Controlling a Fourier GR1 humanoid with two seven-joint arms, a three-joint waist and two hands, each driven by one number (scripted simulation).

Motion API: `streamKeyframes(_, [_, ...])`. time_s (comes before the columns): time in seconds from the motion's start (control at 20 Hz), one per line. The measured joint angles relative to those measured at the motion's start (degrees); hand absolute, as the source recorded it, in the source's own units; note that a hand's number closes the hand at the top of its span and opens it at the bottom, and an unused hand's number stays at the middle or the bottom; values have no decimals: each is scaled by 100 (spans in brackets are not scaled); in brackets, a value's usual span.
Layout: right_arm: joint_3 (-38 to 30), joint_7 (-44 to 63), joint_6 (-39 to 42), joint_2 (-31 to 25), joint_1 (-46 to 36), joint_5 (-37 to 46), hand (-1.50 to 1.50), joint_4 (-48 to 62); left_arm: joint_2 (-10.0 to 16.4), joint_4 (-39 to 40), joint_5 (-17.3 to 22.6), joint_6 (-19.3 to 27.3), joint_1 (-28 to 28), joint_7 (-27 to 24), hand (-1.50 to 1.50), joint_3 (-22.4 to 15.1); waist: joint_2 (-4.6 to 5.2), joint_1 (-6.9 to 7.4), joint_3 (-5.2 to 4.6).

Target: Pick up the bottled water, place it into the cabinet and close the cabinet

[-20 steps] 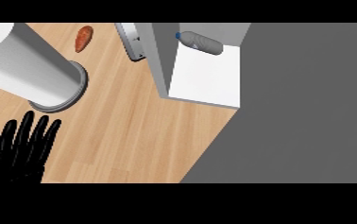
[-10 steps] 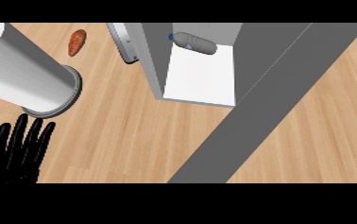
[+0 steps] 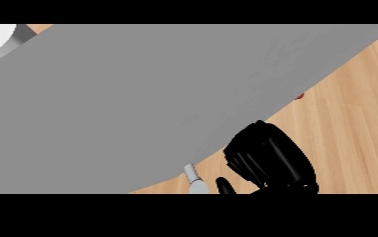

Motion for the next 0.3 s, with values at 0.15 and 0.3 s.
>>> streamKeyframes(0.15, [-126,18,-583,71,-828,-66,150,714,-9,19,2,-34,-12,19,-150,-25,-18,19,9])
streamKeyframes(0.3, [-353,-7,-1087,95,-1742,-218,150,1537,-49,68,21,-42,-53,45,-150,-33,-23,-34,31])
